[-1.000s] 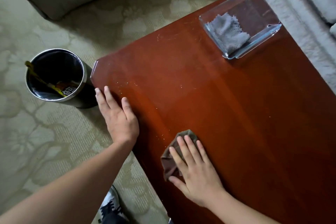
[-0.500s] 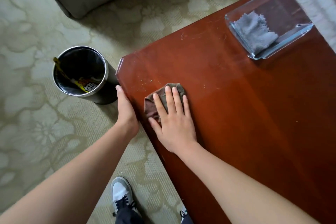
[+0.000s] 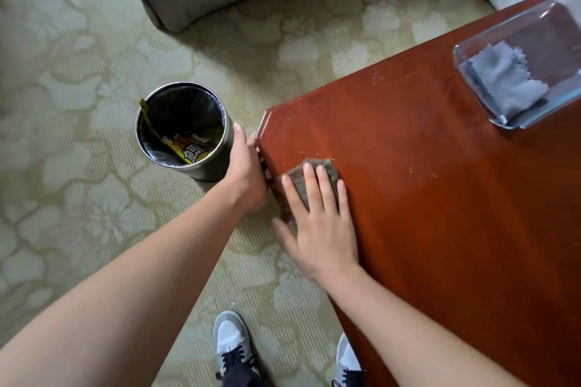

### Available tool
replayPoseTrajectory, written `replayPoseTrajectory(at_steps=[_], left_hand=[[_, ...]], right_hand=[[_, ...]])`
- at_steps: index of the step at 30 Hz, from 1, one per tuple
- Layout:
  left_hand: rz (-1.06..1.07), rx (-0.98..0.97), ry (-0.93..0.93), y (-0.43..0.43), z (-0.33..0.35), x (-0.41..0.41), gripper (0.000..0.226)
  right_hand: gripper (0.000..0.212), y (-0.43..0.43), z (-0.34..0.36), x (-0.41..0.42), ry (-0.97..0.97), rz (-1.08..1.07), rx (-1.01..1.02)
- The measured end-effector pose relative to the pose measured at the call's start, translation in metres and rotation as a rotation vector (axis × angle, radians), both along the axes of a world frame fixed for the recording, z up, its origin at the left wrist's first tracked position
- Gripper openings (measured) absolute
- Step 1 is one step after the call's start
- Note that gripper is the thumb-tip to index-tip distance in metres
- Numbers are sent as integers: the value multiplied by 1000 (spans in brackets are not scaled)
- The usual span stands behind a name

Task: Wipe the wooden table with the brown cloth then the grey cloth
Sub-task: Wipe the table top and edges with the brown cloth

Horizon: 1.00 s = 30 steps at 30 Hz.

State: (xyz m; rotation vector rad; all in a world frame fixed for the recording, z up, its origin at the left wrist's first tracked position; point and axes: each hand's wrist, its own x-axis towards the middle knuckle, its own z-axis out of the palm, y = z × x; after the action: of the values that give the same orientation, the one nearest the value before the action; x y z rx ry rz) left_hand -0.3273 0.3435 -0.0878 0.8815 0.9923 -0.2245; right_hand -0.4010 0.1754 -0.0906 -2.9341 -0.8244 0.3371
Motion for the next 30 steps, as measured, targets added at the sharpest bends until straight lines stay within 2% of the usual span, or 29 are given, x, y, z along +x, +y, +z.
replayPoseTrajectory(at_steps=[7, 16, 20, 28, 30], left_hand=[[-51, -111, -14, 17, -10, -2, 78], [-98, -62, 25, 6, 7, 0, 73], [-80, -58, 53, 1, 10, 3, 73], [35, -126, -15, 2, -9, 4, 74], [49, -55, 14, -1, -12, 3, 72]], right_hand=[[62, 43, -1, 74, -63, -56, -24], [64, -27, 10, -4, 1, -139, -114], [65, -25, 10, -18, 29, -156, -148], [64, 73, 3, 110, -36, -72, 9], [61, 83, 4, 142, 3, -79, 11]])
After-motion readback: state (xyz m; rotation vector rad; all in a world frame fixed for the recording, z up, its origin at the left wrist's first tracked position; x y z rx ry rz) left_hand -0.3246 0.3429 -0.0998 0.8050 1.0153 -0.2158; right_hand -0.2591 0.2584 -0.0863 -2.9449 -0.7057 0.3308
